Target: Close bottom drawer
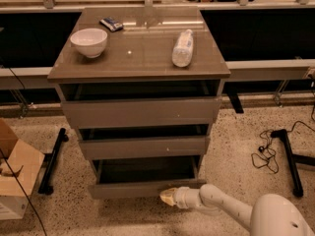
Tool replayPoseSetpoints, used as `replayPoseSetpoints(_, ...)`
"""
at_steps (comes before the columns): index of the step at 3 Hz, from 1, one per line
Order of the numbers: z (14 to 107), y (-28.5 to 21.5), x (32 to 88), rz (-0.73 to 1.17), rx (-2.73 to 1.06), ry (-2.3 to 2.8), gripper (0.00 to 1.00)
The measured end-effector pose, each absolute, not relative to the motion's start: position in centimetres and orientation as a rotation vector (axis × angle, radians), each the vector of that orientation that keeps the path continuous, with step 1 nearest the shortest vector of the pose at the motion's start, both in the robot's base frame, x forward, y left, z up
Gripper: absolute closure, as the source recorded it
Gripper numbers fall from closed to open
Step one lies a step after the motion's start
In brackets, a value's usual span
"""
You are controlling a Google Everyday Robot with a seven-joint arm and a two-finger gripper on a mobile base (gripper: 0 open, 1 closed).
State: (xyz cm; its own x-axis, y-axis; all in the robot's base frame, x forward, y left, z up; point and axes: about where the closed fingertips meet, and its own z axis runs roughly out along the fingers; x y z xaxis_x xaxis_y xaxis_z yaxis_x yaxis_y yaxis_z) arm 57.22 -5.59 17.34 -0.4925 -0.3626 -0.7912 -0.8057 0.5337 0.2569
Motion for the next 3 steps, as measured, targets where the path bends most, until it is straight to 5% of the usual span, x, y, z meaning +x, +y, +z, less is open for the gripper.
replayPoseSetpoints(1,18.4,-4.6,60.5,0.777,-0.982,2.006,0.83)
replayPoseSetpoints(3,19.6,-3.7,64.5,0.726,-1.006,1.93,0.28)
